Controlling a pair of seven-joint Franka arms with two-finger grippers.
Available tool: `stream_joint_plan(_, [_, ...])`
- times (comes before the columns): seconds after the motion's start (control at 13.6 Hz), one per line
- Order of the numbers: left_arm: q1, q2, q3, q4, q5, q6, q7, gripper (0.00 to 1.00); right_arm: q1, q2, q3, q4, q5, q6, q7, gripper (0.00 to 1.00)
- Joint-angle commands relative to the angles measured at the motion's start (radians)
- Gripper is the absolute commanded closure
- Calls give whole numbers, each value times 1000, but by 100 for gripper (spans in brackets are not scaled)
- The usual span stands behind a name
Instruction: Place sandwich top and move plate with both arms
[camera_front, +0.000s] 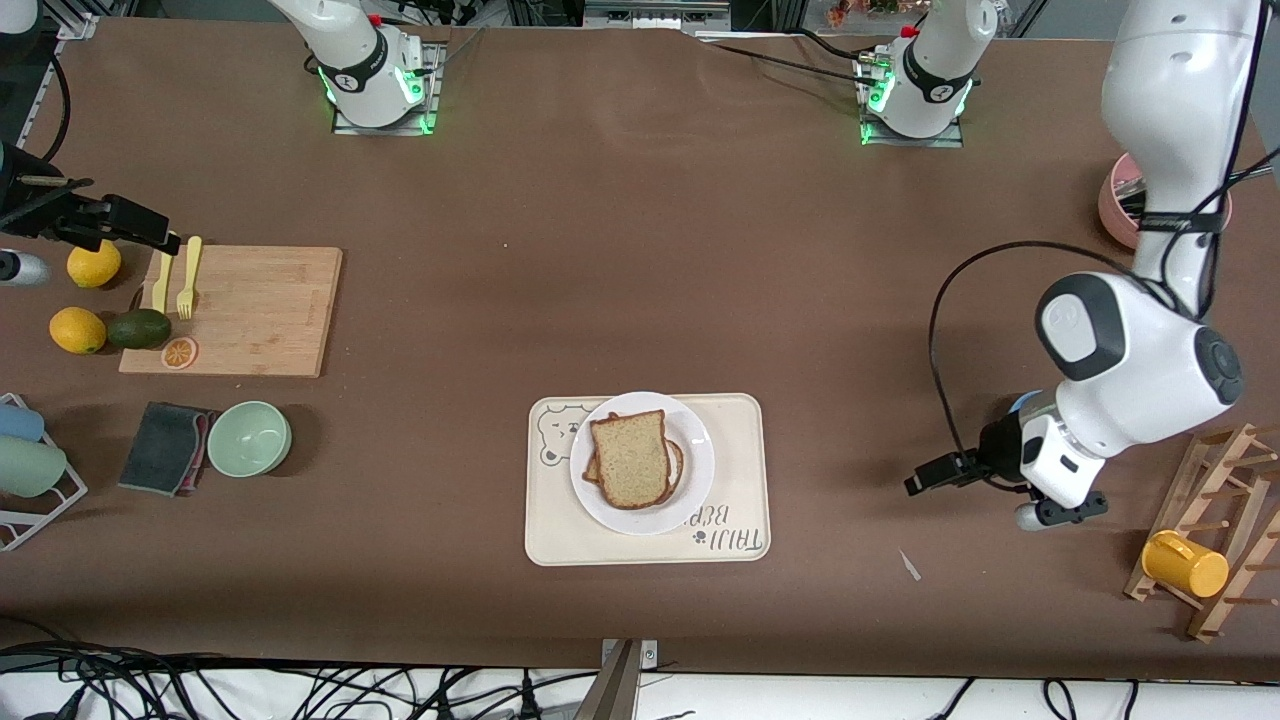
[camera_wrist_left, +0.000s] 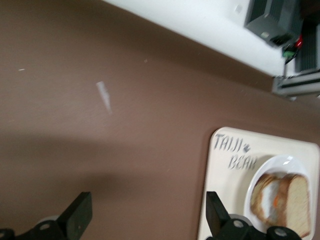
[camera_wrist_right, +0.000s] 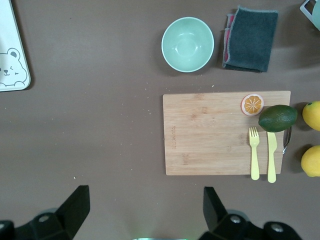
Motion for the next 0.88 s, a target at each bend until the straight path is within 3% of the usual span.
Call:
stream_joint_plan(0.0, [9, -158, 34, -126, 115, -79, -23, 0, -5, -10, 1, 14, 17, -12, -23, 0])
stream_joint_plan(0.22, [24, -279, 41, -191, 244, -178, -90, 0, -5, -10, 2, 24, 15, -12, -21, 0])
stream_joint_plan(0.37, [33, -339, 45, -194, 278, -276, -101, 0, -5, -10, 2, 24, 15, -15, -20, 0])
stream_joint_plan(0.51, [44, -404, 45, -191, 384, -358, -101, 0, -5, -10, 1, 25, 14, -21, -20, 0])
stream_joint_plan(0.81, [58, -506, 47, -170, 396, -468, -89, 0, -5, -10, 1, 33, 12, -32, -21, 0])
